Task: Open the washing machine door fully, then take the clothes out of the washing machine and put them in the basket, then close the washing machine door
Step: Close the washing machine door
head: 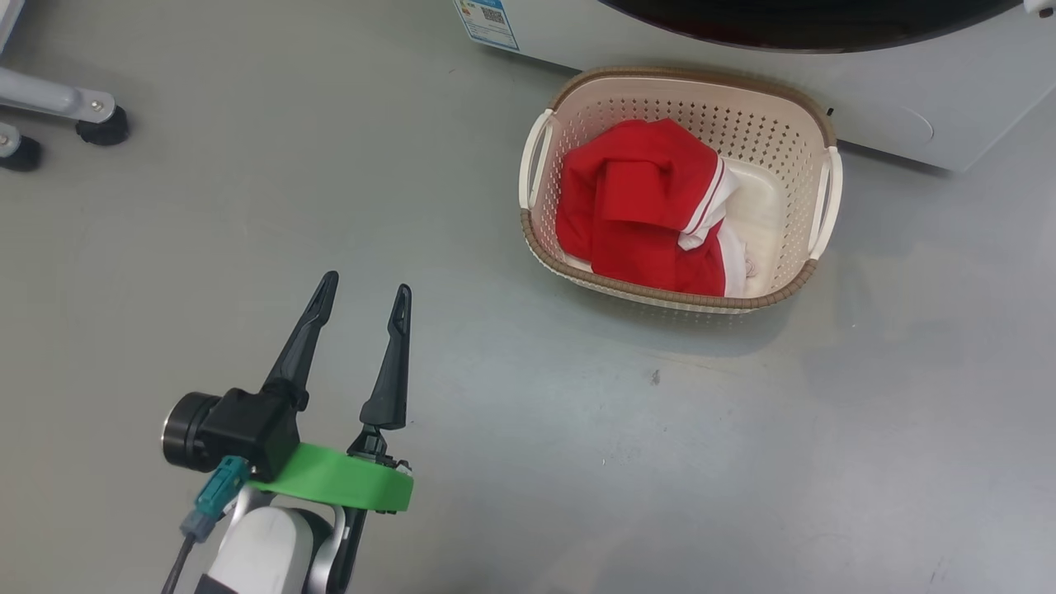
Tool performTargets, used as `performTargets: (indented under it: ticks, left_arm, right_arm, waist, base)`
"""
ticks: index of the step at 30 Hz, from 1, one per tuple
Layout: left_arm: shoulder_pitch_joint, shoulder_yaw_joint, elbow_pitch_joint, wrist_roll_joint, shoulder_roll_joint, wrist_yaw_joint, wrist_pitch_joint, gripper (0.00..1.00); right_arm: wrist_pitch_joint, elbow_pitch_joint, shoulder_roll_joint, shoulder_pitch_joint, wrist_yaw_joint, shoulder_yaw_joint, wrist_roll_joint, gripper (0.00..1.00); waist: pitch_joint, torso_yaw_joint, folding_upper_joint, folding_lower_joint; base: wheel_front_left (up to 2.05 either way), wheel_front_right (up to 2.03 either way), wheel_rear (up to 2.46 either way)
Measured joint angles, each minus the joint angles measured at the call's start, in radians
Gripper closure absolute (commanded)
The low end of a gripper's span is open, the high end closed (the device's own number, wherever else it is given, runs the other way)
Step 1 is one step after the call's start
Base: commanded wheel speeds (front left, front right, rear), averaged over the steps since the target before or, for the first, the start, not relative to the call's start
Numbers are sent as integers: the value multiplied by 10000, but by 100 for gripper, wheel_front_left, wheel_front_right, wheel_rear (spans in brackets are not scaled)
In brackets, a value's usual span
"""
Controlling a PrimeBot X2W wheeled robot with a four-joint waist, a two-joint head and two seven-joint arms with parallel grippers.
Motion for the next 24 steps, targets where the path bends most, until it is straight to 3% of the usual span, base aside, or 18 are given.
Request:
performTargets:
  ticks: [8, 21, 23, 24]
  left_arm:
    - [-46, 6, 176, -8, -12, 0, 0, 0]
    - [-46, 247, 339, 15, -10, 46, -29, 0]
    - [-46, 299, 355, 59, 4, 100, -29, 0]
    - [-45, 328, 364, 75, 10, 100, -29, 0]
  right_arm:
    - [-355, 476, 92, -7, 27, 194, -6, 100]
    - [-878, 598, 924, 1165, 253, 550, 201, 100]
    - [-905, 593, 1106, 1445, 261, 560, 259, 59]
    - [-907, 589, 1200, 1608, 261, 556, 272, 44]
  waist:
    - [-196, -31, 0, 0]
    - [-720, -514, 0, 0]
    - [-822, -629, 0, 0]
    - [-875, -689, 0, 0]
  base:
    - [0, 0, 0]
    - [0, 0, 0]
    - [0, 0, 0]
    - [0, 0, 0]
